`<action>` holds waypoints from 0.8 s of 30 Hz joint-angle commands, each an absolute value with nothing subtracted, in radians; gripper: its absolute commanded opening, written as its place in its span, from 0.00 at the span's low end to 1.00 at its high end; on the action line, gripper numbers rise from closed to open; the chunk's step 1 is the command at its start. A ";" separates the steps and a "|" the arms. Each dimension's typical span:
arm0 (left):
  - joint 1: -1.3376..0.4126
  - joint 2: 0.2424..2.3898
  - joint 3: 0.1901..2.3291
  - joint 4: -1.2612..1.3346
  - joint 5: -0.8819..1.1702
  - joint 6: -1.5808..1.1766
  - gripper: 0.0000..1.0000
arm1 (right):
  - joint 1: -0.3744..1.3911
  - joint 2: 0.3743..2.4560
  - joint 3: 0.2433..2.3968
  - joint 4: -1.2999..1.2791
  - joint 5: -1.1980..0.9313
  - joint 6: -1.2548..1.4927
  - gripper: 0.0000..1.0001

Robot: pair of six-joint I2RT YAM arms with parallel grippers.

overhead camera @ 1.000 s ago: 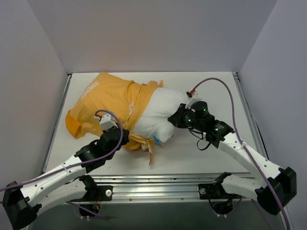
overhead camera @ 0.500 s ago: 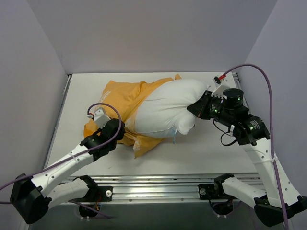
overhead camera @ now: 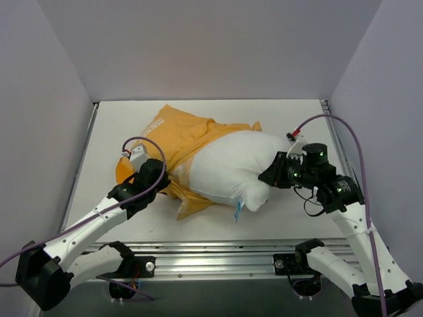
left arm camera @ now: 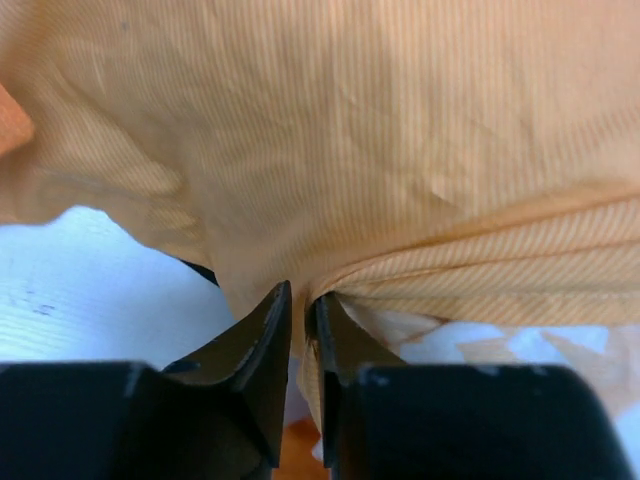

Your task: Remove the pillowcase from the pillow

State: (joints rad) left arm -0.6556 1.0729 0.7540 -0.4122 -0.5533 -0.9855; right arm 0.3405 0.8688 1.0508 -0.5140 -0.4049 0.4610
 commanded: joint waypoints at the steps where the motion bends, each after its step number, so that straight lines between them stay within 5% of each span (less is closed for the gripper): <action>1: -0.638 0.968 0.752 -0.446 -0.476 -0.867 0.27 | 0.345 0.861 0.953 -0.491 -0.622 0.422 0.16; 6: -0.640 0.871 0.787 -0.511 -0.359 -0.789 0.68 | 0.457 0.896 0.962 -0.600 -0.501 0.376 0.64; 9: -0.641 0.880 0.828 -0.546 -0.307 -0.741 0.80 | 0.517 0.925 1.020 -0.589 -0.422 0.362 0.74; 24: -0.641 0.977 0.856 -0.499 -0.212 -0.712 0.82 | 0.819 1.238 1.359 -0.600 -0.032 0.235 0.85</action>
State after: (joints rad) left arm -0.6460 0.9848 0.8310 -0.5274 -0.2363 -0.7242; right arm 0.7967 1.2282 1.2850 -0.6098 -0.1051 0.2920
